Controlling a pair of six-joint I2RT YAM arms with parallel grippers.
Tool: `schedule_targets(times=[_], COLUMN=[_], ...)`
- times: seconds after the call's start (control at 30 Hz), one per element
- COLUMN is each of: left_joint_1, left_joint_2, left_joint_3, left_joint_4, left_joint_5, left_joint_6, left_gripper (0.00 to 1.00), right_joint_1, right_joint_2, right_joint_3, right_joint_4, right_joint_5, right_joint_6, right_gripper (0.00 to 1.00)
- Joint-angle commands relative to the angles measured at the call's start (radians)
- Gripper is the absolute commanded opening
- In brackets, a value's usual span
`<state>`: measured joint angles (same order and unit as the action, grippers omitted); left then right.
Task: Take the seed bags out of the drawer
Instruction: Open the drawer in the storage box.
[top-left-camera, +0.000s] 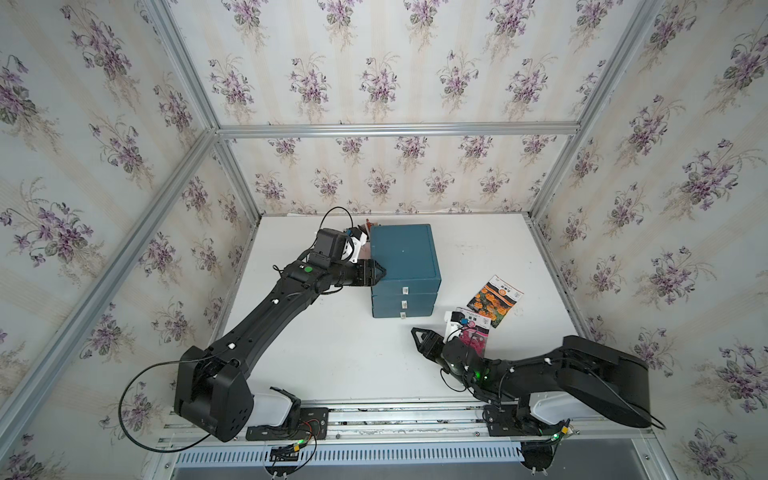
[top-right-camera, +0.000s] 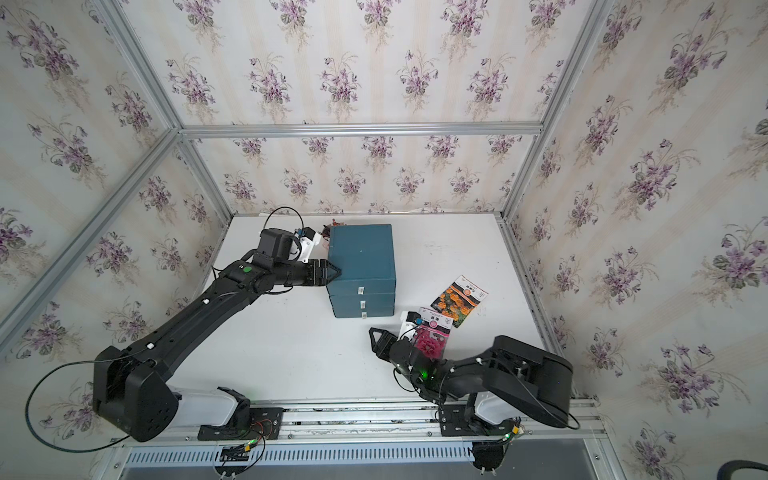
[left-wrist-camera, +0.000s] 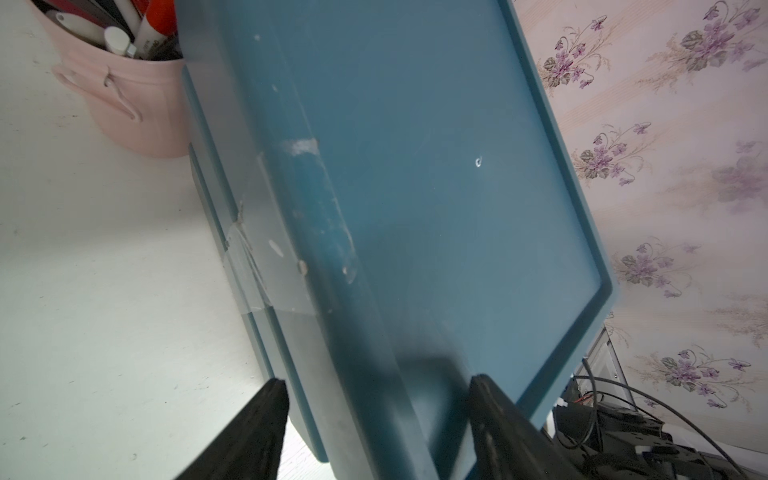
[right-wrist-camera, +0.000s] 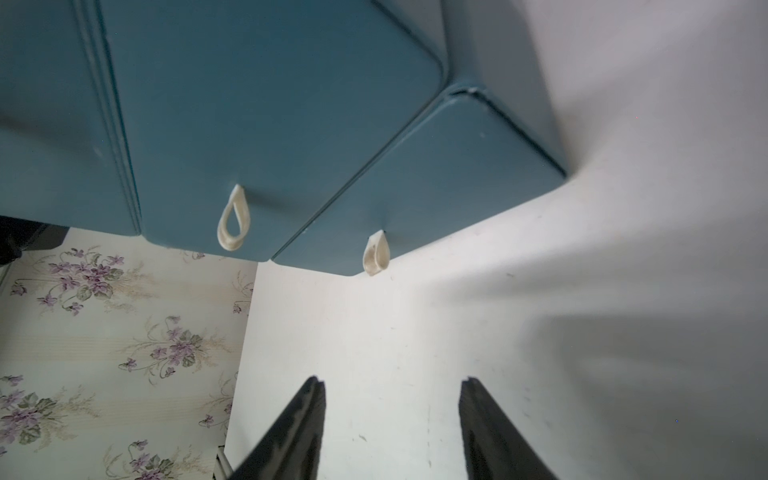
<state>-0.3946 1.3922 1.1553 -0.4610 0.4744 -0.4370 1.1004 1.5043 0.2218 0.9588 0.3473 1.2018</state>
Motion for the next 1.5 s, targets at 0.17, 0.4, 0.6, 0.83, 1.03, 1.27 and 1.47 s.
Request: schedule_targets(times=[0.17,0.4,0.6,0.83,1.03,1.27,1.47], left_joint_1=[0.006,0.006,0.008,0.01,0.012,0.013,0.013], left_joint_2=[0.016,0.013,0.004,0.009,0.016,0.01,0.009], left_joint_3=[-0.005,-0.012,-0.019,-0.021,-0.023,-0.026,-0.027], left_joint_4=[-0.192,-0.198,-0.203,-0.2,-0.199,-0.199,-0.201], left_joint_5=[-0.102,-0.111,-0.139,-0.137,-0.134,-0.137,-0.136], left_joint_6=[0.035,0.047,0.058,0.06,0.059,0.059,0.059], left_gripper=[0.71,0.71,0.71,0.7,0.7,0.7,0.69], right_joint_1=[-0.063,-0.073,-0.088,-0.098,-0.113,-0.097,-0.114], right_joint_2=[0.307,0.494,0.507,0.448,0.43,0.373,0.436], right_joint_3=[0.048,0.057,0.079,0.094,0.091,0.103,0.131], right_joint_4=[0.518,0.711,0.714,0.6,0.502,0.368,0.421], right_joint_5=[-0.082,-0.093,-0.089,-0.082,-0.092,-0.086,-0.101], right_joint_6=[0.045,0.113,0.114,0.087,0.148,0.168,0.177], right_gripper=[0.49,0.43,0.33,0.17,0.14,0.47,0.37])
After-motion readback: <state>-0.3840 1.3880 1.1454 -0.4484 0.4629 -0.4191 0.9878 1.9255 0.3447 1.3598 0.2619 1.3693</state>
